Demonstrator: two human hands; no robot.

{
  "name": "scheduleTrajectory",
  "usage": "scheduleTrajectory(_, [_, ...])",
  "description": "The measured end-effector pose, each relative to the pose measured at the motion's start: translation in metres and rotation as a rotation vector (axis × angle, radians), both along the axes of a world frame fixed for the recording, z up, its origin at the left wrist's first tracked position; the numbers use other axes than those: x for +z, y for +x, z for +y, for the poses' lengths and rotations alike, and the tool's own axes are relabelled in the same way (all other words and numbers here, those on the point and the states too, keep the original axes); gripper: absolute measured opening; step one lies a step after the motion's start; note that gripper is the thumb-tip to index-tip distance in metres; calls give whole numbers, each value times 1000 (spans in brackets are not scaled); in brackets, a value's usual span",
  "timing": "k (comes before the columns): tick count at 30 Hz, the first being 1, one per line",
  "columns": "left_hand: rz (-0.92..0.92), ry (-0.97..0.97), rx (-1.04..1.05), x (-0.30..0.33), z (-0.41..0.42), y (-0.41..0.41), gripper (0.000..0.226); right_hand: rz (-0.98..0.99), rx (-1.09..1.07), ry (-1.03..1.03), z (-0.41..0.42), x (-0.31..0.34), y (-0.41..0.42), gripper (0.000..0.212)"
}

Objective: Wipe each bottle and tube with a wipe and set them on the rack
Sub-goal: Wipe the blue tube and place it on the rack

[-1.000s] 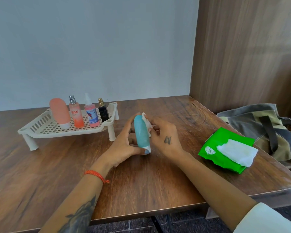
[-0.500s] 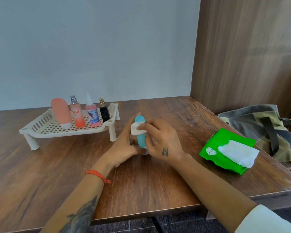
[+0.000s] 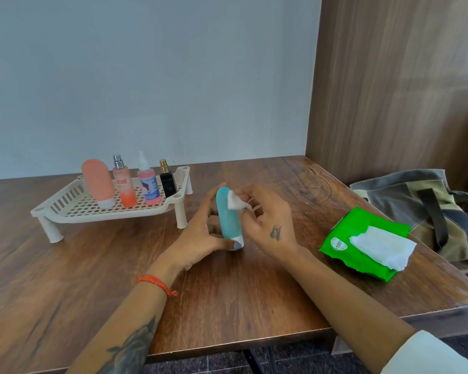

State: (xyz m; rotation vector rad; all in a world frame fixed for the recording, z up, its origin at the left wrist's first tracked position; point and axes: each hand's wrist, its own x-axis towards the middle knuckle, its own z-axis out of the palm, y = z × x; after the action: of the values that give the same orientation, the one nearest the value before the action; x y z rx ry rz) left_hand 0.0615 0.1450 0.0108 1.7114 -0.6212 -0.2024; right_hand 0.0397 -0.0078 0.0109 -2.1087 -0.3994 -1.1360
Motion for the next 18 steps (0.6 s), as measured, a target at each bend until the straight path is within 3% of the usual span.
scheduleTrajectory(3, [0,-30,-5,0,-1,0,108,-86,42,-253,1,-3,-3,22])
scheduleTrajectory(5, [-1,-25,4,0,-1,0,109,-63,52,-281,2,-4,-2,21])
scheduleTrajectory(8, [9,-7,10,0,-1,1,112,46,60,-169,1,-5,0,16])
scheduleTrajectory(15, [-14,22,-1,-1,0,2,110,552,61,120,-4,-4,7,15])
scheduleTrajectory(18, [-12,24,0,0,0,1,109,541,53,174,-3,-1,5,22])
